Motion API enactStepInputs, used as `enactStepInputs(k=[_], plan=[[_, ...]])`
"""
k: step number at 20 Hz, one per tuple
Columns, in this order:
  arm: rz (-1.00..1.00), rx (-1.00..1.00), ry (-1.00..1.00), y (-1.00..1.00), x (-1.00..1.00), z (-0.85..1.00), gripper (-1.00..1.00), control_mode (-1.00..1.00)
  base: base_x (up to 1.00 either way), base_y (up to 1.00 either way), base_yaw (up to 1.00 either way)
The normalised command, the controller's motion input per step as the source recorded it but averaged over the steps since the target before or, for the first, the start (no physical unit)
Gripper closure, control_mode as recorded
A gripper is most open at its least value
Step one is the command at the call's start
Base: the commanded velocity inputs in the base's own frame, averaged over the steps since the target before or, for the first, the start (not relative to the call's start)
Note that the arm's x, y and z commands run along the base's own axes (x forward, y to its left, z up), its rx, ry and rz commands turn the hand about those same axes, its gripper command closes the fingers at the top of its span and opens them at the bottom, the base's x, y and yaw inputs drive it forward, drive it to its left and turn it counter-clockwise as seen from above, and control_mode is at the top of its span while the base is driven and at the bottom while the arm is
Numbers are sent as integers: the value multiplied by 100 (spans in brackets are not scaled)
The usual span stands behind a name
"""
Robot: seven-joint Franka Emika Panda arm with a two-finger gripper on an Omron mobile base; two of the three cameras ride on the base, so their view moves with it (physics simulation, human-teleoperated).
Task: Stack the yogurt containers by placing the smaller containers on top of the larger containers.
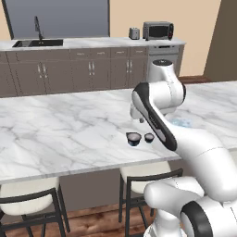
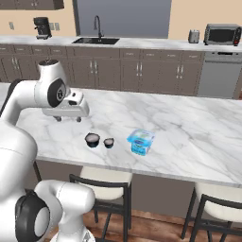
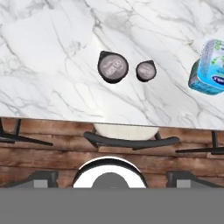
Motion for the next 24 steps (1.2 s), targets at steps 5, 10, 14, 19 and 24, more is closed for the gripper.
enactStepInputs(k=[5,10,14,19,24], plan=[[1,-16,2,17,0,-18,-100,-100,0,0,0],[1,-9,3,9,0,-10,-100,-100,0,0,0],[3,-7,3,6,0,-24,-100,-100,0,0,0],[4,-6,2,1,4,-23,-100,-100,0,0,0],[4,-5,2,0,5,-27,-100,-100,0,0,0]])
